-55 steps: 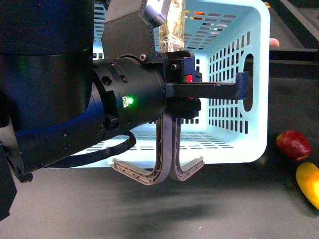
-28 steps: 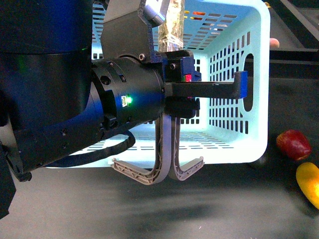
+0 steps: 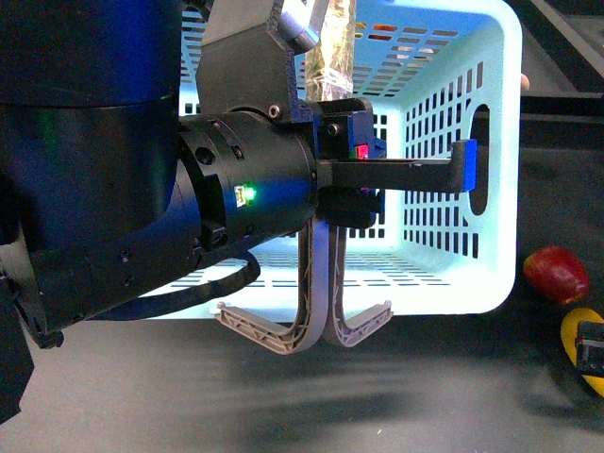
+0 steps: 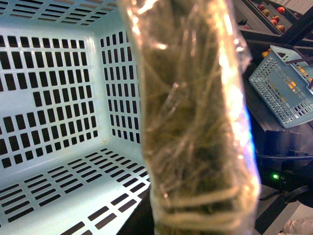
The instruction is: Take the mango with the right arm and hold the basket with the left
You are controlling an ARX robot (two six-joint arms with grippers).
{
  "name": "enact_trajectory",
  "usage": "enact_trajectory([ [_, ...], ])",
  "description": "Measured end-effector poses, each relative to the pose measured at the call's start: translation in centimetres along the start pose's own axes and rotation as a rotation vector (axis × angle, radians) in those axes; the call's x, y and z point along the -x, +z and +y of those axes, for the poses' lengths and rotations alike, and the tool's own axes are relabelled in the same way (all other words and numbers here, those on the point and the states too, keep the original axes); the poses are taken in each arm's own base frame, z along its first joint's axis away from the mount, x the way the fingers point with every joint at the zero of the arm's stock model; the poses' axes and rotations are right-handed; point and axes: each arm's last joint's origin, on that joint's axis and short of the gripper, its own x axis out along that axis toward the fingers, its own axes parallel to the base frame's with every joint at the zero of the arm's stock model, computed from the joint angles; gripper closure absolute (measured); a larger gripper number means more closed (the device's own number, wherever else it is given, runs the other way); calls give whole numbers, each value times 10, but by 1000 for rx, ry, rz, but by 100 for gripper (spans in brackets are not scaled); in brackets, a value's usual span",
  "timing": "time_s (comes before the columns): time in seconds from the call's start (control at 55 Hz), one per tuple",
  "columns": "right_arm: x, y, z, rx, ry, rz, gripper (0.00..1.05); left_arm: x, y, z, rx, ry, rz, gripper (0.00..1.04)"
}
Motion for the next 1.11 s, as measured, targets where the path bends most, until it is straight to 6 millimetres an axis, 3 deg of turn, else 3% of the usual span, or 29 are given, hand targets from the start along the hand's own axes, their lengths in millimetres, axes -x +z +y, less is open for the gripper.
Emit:
enact_trajectory([
  [0.418, -23, -4, 0, -12, -21, 24, 8, 0, 0, 0, 0, 1, 0, 100],
  [0.618, -22, -8, -6, -27, -29, 24, 39, 0, 0, 0, 0, 0, 0, 100],
  [0.782, -8, -10, -7, -36, 2, 22, 43, 0, 0, 0, 0, 0, 0, 100],
  [0.909, 10, 0, -6, -37, 35, -5, 44, 0, 0, 0, 0, 1, 0, 100],
  [1.109, 62, 43, 7, -31, 151, -133, 44, 0, 0, 0, 0, 1, 0, 100],
])
